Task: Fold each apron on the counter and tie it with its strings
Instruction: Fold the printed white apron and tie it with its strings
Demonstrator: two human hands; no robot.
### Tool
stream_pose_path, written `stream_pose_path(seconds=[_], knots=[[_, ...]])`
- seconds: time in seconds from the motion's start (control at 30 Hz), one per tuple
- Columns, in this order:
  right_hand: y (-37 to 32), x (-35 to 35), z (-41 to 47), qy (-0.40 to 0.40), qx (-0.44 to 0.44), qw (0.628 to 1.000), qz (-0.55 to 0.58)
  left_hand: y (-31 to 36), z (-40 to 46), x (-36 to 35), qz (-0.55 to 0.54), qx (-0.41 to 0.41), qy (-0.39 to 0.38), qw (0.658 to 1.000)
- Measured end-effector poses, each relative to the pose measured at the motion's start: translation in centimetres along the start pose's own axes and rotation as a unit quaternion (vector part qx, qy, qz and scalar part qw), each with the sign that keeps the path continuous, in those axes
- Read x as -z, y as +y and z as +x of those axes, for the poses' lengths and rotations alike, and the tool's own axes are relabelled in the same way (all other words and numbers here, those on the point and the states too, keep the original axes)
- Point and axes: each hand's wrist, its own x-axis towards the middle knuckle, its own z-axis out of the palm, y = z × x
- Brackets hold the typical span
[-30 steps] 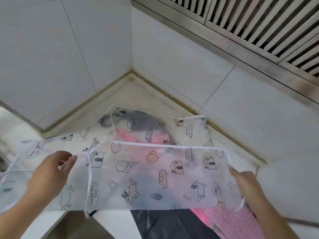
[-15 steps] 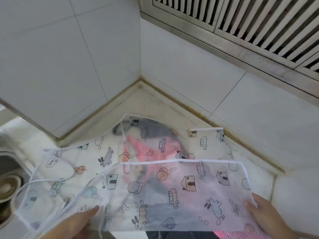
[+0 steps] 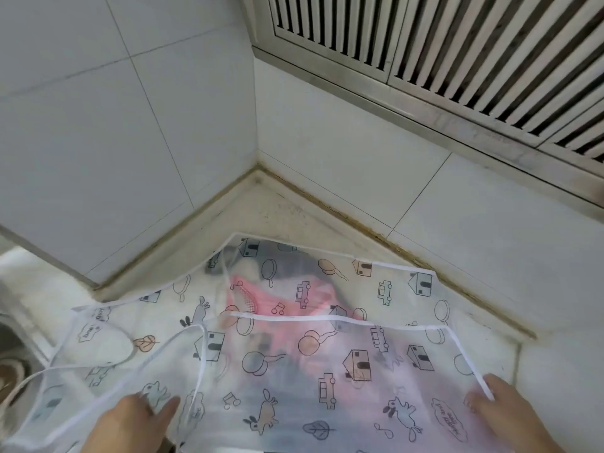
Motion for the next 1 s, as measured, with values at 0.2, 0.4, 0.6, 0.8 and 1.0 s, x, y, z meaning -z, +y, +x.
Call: stream_pose_path(seconds=[0.2, 0.4, 0.6, 0.8, 1.0], knots=[[-2.7, -0.4, 0.2, -0.032, 0.015, 0.993, 0.115, 4.0, 0.5, -0.2, -0.171, -0.017, -0.077, 0.982], [-4.1, -0.7, 0.0, -0.048, 0.032, 0.991, 0.12, 5.9, 2.2, -4.2, -0.087, -0.04, -0.054, 0.994], [-4.9, -1.3, 0.9, 0.025, 0.024, 0.976, 0.213, 8.1, 4.7, -4.4, -0.076, 0.059, 0.06, 0.994], [-4.9, -2.7, 2.8, 0.05, -0.054, 0.932, 0.355, 9.3, 4.9, -2.5, -0.138, 0.056, -0.042, 0.988], [-7.4, -2.3, 3.4, 0.075, -0.026, 0.919, 0.386, 12.7, 6.2, 0.3, -0.359, 0.021, -0.112, 0.926]])
